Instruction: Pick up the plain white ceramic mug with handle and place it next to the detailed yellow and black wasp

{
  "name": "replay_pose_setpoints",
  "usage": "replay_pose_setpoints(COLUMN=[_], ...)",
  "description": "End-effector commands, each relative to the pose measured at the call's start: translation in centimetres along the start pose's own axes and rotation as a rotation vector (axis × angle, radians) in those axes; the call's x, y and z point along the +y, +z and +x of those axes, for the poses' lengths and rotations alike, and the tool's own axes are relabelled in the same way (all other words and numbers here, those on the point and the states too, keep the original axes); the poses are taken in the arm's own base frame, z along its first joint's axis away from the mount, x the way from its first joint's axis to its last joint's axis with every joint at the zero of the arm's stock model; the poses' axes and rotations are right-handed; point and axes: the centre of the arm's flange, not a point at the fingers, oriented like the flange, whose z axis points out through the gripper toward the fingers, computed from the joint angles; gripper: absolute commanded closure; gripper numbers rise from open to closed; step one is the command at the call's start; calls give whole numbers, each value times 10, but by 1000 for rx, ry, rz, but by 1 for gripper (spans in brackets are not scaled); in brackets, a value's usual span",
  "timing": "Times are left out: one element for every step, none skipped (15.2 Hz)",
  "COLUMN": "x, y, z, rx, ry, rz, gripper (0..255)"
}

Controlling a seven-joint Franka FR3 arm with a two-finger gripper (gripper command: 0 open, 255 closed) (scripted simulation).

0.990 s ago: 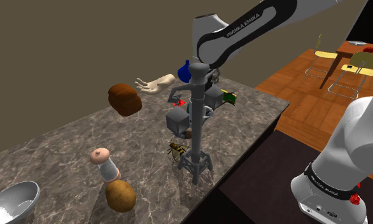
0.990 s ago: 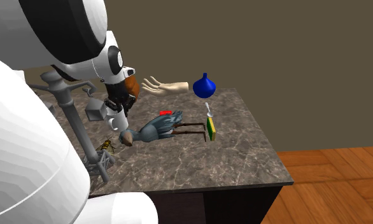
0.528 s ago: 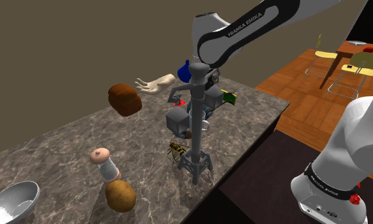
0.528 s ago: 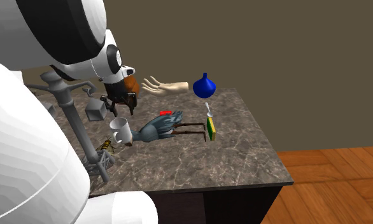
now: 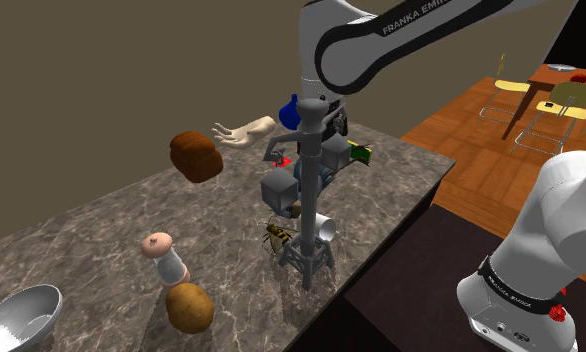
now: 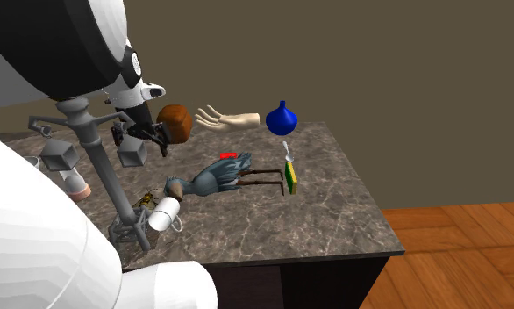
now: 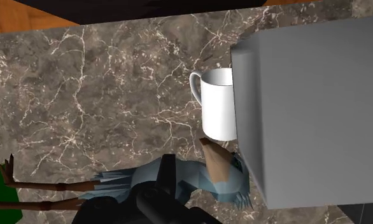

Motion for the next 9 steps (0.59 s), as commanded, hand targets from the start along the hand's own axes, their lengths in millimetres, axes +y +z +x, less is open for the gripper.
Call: replay_pose_setpoints(x=[-1, -1, -1, -1, -1, -1, -1, -1, -1], y=[9, 14, 19, 25, 30, 33, 33, 33, 33], z=[-2, -1, -1, -2, -2, -2, -2, -2, -2], rx=[-3, -3, -3, -3, -3, -3, -3, -3, -3], ry=[6, 6, 6, 6, 6, 6, 6, 6, 6], rz=[-1, -1, -1, -1, -1, -1, -1, -1, -1], gripper=[0, 0, 0, 0, 0, 0, 0, 0, 0])
